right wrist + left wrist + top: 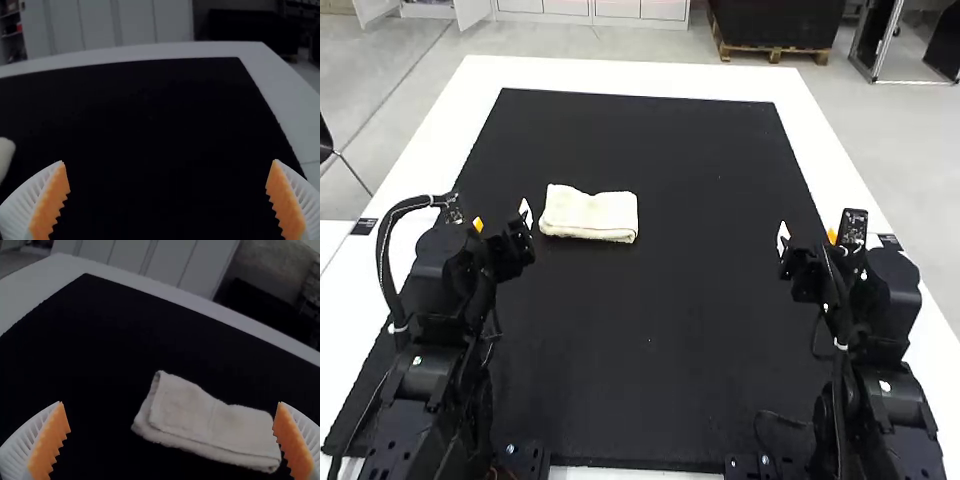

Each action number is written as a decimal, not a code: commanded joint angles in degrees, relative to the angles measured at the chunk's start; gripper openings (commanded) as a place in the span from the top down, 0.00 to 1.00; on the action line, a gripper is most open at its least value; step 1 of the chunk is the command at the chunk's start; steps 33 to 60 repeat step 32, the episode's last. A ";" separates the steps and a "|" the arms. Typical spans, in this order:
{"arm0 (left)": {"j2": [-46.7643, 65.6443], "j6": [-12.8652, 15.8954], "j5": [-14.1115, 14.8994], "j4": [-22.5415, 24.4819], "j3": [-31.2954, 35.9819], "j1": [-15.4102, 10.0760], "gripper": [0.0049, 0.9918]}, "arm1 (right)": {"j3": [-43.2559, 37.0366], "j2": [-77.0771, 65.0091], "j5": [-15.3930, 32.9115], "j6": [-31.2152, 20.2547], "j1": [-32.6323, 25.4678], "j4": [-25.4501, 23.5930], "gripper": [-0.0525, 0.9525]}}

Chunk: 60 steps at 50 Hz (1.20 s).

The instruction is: Fold the towel.

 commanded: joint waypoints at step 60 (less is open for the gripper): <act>-0.49 -3.16 -0.19 -4.23 -0.27 0.67 0.03 | -0.36 -0.45 -0.60 -0.59 -0.77 -0.58 0.04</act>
